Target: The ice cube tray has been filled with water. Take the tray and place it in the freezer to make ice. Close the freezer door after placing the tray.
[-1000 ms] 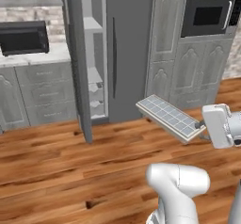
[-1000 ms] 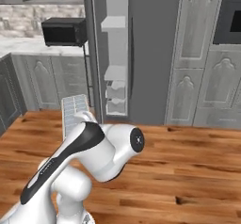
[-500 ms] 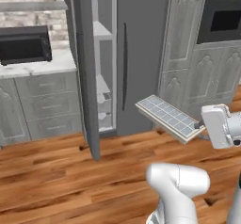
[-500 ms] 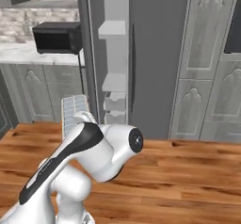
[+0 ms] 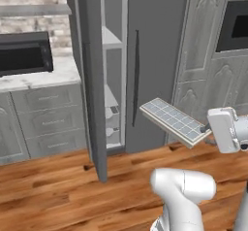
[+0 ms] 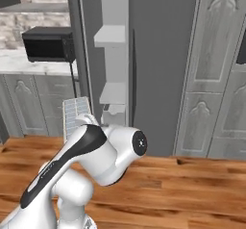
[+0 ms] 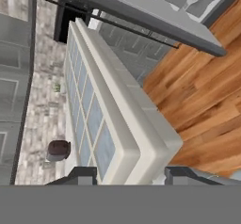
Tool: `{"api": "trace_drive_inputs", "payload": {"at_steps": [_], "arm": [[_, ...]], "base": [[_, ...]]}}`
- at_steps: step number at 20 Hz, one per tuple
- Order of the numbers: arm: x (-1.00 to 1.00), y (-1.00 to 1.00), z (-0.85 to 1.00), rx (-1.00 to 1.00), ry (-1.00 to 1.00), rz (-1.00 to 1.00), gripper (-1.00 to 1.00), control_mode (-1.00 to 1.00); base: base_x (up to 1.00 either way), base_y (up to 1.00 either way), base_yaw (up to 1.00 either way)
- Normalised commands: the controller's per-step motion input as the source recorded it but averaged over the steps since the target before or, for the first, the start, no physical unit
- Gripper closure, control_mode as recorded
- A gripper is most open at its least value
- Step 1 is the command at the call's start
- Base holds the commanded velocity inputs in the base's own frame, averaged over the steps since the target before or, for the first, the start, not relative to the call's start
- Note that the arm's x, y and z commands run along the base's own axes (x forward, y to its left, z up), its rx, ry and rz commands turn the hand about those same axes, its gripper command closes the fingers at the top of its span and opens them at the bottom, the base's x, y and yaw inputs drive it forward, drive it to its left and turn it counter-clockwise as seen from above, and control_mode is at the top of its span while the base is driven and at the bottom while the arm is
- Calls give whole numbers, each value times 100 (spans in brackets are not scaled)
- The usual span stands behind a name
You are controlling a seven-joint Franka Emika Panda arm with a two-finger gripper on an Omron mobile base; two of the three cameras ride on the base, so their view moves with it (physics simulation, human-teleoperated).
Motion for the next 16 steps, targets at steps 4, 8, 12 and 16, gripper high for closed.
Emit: {"api": "trace_drive_inputs", "payload": {"at_steps": [4,8,12,16], "arm": [[0,0,0,0,0,0,100,100],[0,0,0,0,0,0,100,100],[0,0,0,0,0,0,100,100],[0,0,0,0,0,0,100,100]], "base": [[76,0,0],[75,0,0],[68,0,0],[64,0,0]]}}
